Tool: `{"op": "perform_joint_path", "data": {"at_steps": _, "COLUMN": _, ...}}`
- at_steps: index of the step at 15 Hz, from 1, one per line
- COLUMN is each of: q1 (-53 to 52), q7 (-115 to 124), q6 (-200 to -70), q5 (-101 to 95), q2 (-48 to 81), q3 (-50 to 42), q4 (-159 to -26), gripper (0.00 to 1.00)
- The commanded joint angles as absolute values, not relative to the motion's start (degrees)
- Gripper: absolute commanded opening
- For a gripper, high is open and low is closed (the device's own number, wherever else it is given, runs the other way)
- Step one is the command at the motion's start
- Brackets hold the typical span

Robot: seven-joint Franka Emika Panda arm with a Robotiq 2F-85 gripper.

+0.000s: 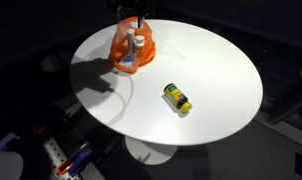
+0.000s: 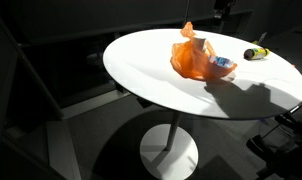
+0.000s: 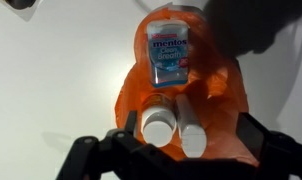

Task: Take the white and blue bottle out of the plastic bag and put it on the table

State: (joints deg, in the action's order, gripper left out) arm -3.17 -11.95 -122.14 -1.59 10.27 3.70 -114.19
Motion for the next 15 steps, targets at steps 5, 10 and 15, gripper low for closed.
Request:
{"op": "perform_joint_path", "data": {"at_steps": 5, "q1": -3.1, "q7": -15.2, "q6": -121.7, "q5": -1.8, "q2": 17.4, "q3": 4.8, "q4": -108.5, "gripper": 1.0}}
{"op": "perform_joint_path", "data": {"at_steps": 10, "q1": -3.8, "q7": -14.7, "q6": -121.7, "q5": -2.4, "q2": 18.8, "q3": 5.5, "q4": -107.4, "gripper": 1.0}}
{"op": "perform_joint_path", "data": {"at_steps": 15, "q1": -4.6, "q7": -14.2, "q6": -122.9, "q5": -3.6, "q2": 19.2, "q3": 5.5, "q4": -107.3, "gripper": 0.82}}
